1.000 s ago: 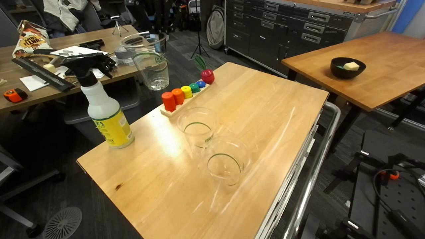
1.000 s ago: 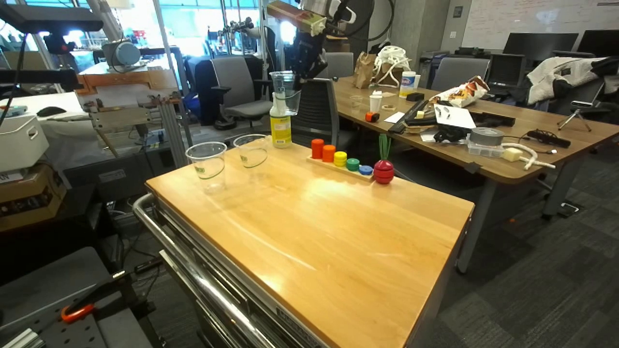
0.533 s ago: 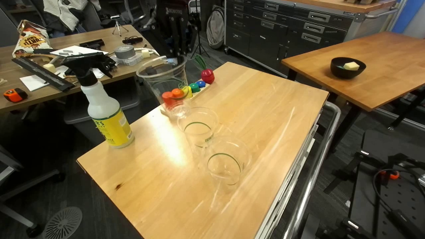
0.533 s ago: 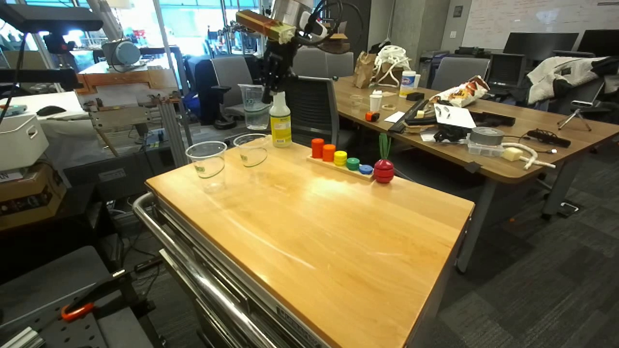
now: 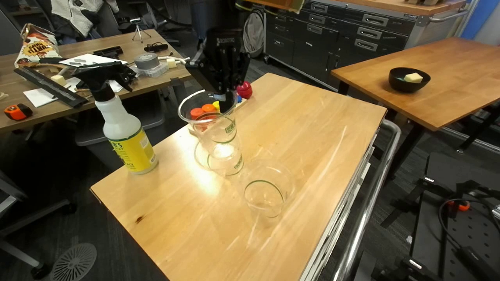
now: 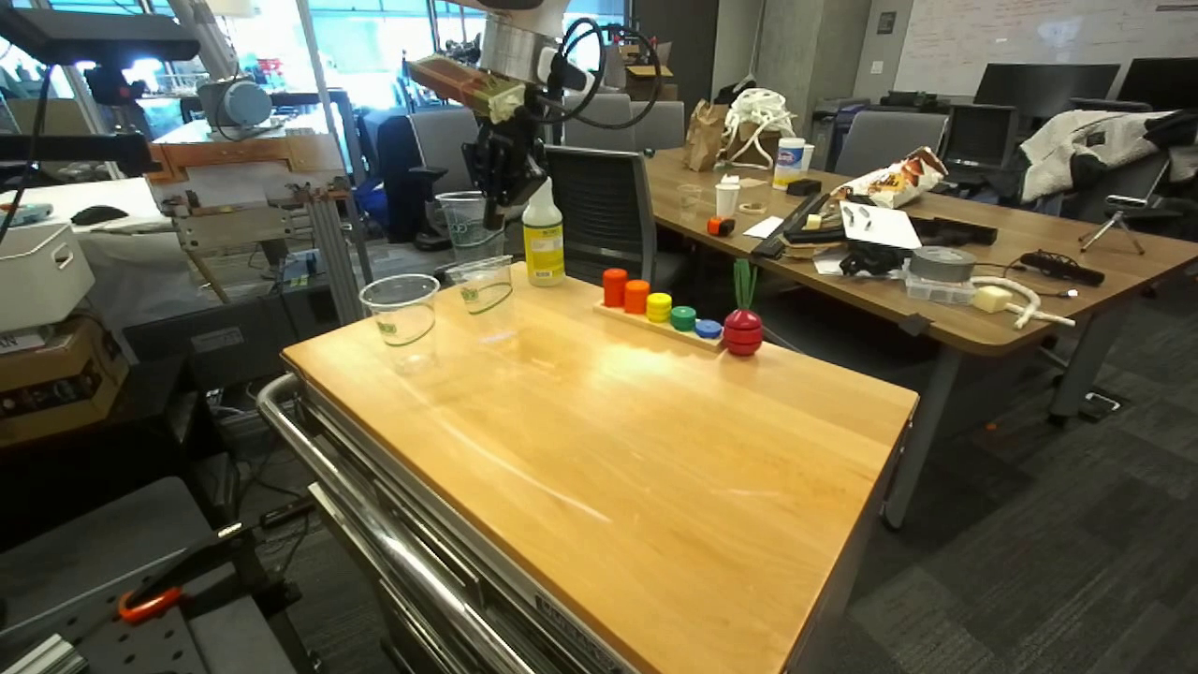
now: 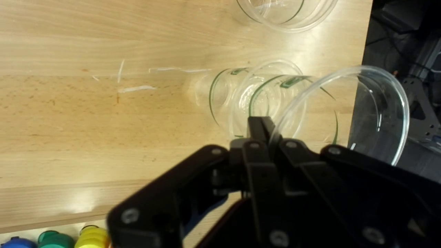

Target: Stack the cups

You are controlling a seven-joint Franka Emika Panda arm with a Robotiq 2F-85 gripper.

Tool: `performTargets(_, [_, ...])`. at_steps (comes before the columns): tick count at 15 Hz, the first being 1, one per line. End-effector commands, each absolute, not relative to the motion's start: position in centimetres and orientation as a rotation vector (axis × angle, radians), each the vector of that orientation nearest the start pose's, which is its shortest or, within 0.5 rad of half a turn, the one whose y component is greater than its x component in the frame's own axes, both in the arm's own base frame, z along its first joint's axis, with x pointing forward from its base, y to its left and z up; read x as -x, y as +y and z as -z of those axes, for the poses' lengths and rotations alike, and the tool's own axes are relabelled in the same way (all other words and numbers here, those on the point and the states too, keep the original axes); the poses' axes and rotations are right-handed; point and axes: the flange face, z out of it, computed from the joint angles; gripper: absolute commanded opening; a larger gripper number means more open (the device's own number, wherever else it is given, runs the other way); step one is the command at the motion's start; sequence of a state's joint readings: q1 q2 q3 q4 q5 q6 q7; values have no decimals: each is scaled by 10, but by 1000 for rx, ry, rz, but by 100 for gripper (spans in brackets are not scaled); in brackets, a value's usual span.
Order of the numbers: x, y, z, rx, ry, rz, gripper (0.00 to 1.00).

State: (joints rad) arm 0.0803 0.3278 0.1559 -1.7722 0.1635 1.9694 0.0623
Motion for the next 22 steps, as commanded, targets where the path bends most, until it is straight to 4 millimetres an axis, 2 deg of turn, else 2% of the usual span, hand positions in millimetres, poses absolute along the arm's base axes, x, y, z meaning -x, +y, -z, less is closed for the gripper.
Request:
performTargets(1, [-584,140,-368,2968,-63,-143,1])
performTargets(4, [-579,135,-351,2974,-52,-145,1])
performTargets(7, [-586,132,-332,2972,-73,-151,1])
performTargets(9, [-589,131,-327,2983,-83,-166,1])
performTargets(10, [-590,131,-326,2989,-87,-167,9])
performTargets(11, [-589,130,-328,3001,-83,-157,29])
performTargets(17, [-587,122,-348,3086,-105,-71,75])
performTargets(20, [-591,122,-346,3100,-128,-84,96])
performTargets(22, [-596,124,-341,3106,-155,-108,100])
